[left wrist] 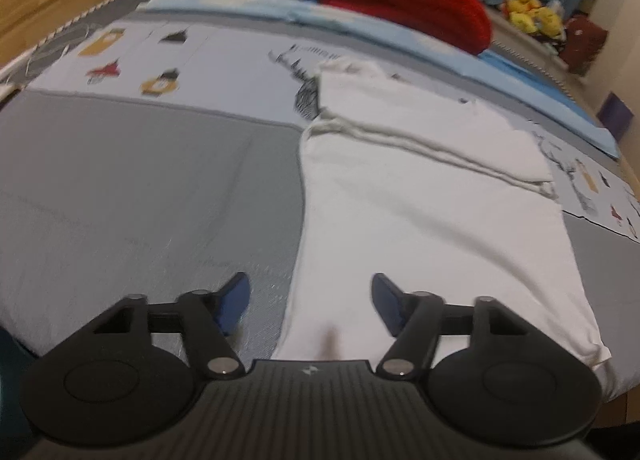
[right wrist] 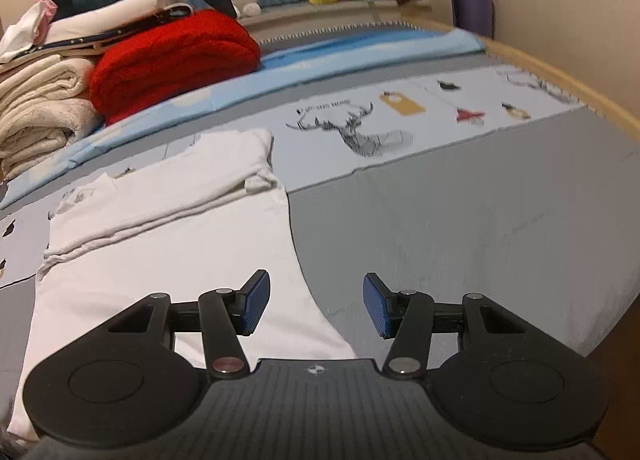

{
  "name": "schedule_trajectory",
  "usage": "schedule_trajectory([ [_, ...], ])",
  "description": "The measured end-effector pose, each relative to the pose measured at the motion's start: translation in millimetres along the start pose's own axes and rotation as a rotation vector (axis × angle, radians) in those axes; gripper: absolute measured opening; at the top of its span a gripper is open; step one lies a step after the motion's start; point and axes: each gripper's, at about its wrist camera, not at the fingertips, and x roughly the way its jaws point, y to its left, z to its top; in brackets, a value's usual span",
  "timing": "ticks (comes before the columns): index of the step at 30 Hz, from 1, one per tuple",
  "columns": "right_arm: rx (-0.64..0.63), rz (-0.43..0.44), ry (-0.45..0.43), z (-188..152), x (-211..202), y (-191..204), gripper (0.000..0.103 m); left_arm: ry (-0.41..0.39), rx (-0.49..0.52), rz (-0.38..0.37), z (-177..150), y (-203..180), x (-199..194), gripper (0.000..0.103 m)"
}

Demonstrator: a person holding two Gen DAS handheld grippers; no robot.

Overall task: Fold small clothes
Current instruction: 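Move both open grippers to the hem of the lengthwise-folded shirt, then close both grippers on the shirt hem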

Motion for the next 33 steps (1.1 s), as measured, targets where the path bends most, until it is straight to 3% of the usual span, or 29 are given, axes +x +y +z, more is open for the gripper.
schedule_trajectory([
  [4,0.027,-0.011,0.022,1,4,-5,0.045,0.030,-0.016,0.000,0,4,6,0.048],
  [11,0.040,-0.005,0.065,0,12,-10,0.042,0.123,-0.058,-0.037,-6,11,20,0.048],
  [18,0.115,-0.006,0.254,-11,42,-22,0.043,0.198,-0.103,-0.043,-11,21,29,0.048],
  [21,0.112,-0.031,0.295,-17,52,-21,0.043,0.211,-0.136,-0.021,-12,28,31,0.048],
  [26,0.093,-0.078,0.352,-24,69,-20,0.043,0.284,-0.103,0.019,-21,25,42,0.048],
  [31,0.069,-0.127,0.416,-34,83,-23,0.043,0.301,-0.053,0.034,-27,22,44,0.047],
  [32,0.072,-0.131,0.422,-36,84,-24,0.043,0.301,-0.032,0.039,-28,19,44,0.044],
  [33,0.070,-0.134,0.423,-36,85,-24,0.043,0.300,-0.005,0.048,-29,16,45,0.033],
])
